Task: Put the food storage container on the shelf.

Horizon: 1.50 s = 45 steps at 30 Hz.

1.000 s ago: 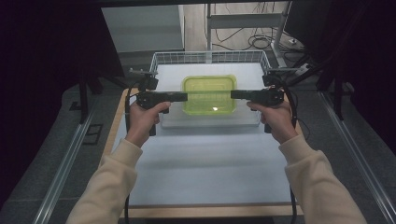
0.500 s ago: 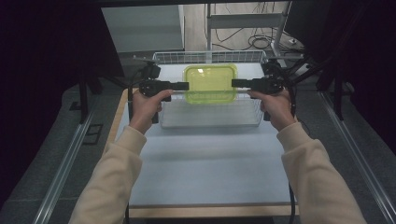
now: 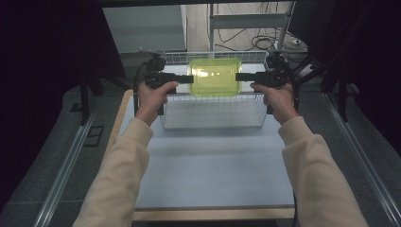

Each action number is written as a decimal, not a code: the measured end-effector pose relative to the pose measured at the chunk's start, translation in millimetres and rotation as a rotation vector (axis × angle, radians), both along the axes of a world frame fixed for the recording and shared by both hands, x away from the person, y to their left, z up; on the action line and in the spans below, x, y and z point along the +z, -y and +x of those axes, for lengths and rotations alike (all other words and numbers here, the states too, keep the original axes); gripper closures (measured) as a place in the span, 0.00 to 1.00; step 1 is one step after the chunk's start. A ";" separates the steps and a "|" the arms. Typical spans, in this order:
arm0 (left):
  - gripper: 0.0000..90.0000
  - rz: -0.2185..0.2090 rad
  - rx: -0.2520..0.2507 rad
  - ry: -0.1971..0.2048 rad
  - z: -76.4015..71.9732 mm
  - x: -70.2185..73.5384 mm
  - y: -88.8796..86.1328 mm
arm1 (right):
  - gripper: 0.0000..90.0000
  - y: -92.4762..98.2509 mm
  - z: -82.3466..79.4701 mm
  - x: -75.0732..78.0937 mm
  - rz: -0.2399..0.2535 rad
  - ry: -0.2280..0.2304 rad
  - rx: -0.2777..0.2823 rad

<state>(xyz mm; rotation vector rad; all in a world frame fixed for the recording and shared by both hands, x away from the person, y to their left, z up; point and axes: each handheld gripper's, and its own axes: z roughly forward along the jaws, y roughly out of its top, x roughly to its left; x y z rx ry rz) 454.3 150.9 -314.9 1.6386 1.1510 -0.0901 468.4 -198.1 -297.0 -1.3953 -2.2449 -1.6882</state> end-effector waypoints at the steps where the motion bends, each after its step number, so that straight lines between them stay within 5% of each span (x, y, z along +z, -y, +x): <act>1: 0.90 0.000 0.003 -0.005 2.3 -0.2 0.6 | 0.89 -0.6 3.6 1.5 -0.006 -0.005 -0.009; 16: 0.89 0.000 0.045 -0.041 29.8 -8.9 3.5 | 0.89 -3.1 33.2 -9.8 -0.007 -0.049 -0.043; 24: 0.89 -0.007 0.057 -0.036 34.0 -9.5 2.8 | 0.88 -5.9 38.1 -13.2 -0.018 -0.030 -0.056; 32: 0.87 -0.057 0.073 -0.068 45.8 -15.4 1.0 | 0.84 -10.3 44.4 -15.7 -0.045 -0.013 -0.082; 41: 0.76 -0.013 0.099 -0.059 49.2 -20.4 5.2 | 0.71 -16.6 45.9 -19.0 -0.132 0.010 -0.115; 45: 0.75 -0.010 0.103 -0.054 49.0 -21.2 6.0 | 0.67 -17.0 46.0 -20.4 -0.127 0.012 -0.114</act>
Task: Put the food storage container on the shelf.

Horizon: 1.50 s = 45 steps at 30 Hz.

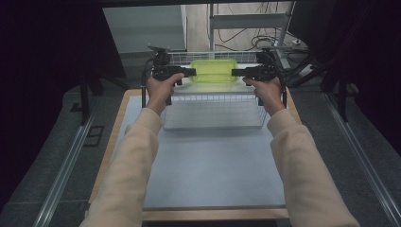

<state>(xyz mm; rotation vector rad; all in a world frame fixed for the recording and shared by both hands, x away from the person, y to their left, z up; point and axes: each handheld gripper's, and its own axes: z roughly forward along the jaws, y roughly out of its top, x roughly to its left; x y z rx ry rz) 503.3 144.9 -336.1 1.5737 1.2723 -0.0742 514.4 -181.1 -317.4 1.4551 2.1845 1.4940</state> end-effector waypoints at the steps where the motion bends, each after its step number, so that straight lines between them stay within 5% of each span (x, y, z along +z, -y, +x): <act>1: 0.70 0.001 -0.002 0.003 0.0 -0.7 0.5 | 0.60 -0.7 -0.4 0.3 -0.013 0.015 -0.009; 7: 0.39 -0.024 0.028 0.041 -3.8 1.5 -2.0 | 0.49 1.1 -5.0 5.2 -0.007 0.047 -0.032; 8: 0.38 -0.015 0.037 0.081 -8.9 6.2 -5.7 | 0.47 3.4 -10.6 9.2 -0.009 0.083 -0.033; 13: 0.32 -0.031 0.013 0.140 -30.0 17.4 -16.7 | 0.43 9.8 -31.5 15.8 0.004 0.136 0.023; 20: 0.30 -0.015 0.000 0.186 -69.1 15.5 -26.1 | 0.41 20.5 -62.6 10.1 -0.019 0.175 0.097; 27: 0.30 -0.015 -0.058 0.199 -112.9 -7.9 -32.8 | 0.38 37.4 -100.3 -14.6 -0.027 0.196 0.164; 32: 0.31 0.043 -0.088 0.250 -153.7 -30.8 -33.2 | 0.35 44.3 -123.3 -32.7 -0.031 0.200 0.205; 38: 0.31 0.042 -0.117 0.244 -180.3 -57.0 -32.0 | 0.33 47.9 -144.1 -54.8 -0.030 0.196 0.237; 45: 0.31 0.082 -0.144 0.229 -212.3 -96.7 -29.3 | 0.32 51.9 -173.1 -102.8 -0.045 0.154 0.269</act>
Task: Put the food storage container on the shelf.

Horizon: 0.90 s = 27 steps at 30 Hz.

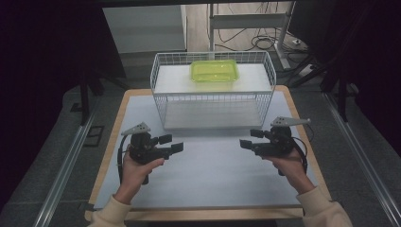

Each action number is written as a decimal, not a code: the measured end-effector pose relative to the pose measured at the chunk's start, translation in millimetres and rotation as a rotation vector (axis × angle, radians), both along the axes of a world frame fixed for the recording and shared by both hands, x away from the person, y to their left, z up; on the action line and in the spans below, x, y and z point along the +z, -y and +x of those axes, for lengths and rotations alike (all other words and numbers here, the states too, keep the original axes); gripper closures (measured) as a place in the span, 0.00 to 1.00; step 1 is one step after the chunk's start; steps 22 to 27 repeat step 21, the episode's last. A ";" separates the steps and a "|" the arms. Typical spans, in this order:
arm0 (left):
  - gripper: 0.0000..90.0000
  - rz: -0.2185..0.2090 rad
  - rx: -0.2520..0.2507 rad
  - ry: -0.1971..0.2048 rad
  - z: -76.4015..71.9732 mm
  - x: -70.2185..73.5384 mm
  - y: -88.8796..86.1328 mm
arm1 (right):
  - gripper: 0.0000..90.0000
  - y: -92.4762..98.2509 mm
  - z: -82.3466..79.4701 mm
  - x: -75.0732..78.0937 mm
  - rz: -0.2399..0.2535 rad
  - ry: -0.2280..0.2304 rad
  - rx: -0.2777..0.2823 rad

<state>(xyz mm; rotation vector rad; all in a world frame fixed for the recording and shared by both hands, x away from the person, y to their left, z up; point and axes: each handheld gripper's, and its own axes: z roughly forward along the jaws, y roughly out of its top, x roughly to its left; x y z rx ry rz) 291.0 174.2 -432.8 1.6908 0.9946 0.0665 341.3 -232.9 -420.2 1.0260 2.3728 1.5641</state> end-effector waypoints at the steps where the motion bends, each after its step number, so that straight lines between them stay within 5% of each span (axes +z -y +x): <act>1: 0.31 -0.003 -0.001 -0.008 -3.5 -4.7 1.4 | 0.32 0.0 0.0 0.0 0.000 0.000 0.000; 11: 0.31 0.054 -0.014 -0.044 -16.2 -39.3 11.3 | 0.30 -3.9 -17.2 -47.1 -0.037 -0.048 0.023; 20: 0.31 0.052 -0.016 -0.042 -17.6 -39.8 13.3 | 0.24 -1.6 -25.3 -47.4 -0.045 0.012 0.019; 27: 0.31 0.057 -0.017 -0.046 -18.0 -41.7 13.8 | 0.24 -1.6 -25.3 -47.4 -0.045 0.012 0.019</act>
